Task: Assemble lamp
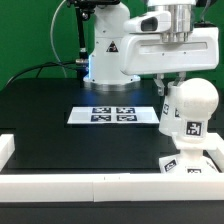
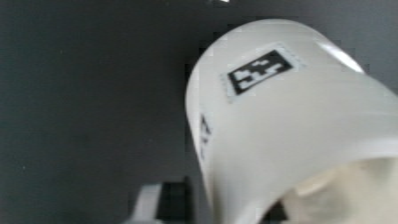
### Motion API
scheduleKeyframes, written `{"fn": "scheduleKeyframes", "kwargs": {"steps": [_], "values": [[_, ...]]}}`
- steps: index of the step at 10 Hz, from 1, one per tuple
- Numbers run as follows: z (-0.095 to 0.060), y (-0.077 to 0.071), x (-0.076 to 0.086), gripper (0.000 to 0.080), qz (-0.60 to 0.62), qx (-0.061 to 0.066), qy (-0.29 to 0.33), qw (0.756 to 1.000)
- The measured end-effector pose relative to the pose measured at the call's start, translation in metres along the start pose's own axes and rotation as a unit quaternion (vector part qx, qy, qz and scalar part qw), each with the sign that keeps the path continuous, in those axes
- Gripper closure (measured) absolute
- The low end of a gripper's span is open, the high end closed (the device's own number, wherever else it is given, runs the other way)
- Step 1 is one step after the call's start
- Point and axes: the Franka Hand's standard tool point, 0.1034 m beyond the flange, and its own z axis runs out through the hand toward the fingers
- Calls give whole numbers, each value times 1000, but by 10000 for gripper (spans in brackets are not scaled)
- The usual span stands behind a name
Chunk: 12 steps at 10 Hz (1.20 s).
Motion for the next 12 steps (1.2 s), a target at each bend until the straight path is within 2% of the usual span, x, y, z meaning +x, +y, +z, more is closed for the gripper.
{"fn": "scheduleKeyframes", "kwargs": {"steps": [1, 2, 3, 4, 5, 6, 7, 8, 10, 11, 12], "values": [[0, 0, 1, 758, 0, 0, 1, 1000], [0, 1, 1, 758, 1, 0, 1, 1000], [-9, 6, 6, 758, -1, 5, 0, 1000], [-28, 13, 19, 758, 2, 13, 9, 1000], [-49, 16, 32, 758, -25, 12, 14, 1000], [-74, 17, 41, 758, -40, 5, 14, 999], [-93, 15, 44, 758, -15, 0, 17, 1000], [-90, 11, 37, 758, 6, 2, 5, 1000], [-86, 13, 36, 758, -5, 0, 3, 1000], [-87, 17, 38, 758, -11, -4, 8, 1000], [-92, 28, 43, 758, -17, -11, 18, 1000]]}}
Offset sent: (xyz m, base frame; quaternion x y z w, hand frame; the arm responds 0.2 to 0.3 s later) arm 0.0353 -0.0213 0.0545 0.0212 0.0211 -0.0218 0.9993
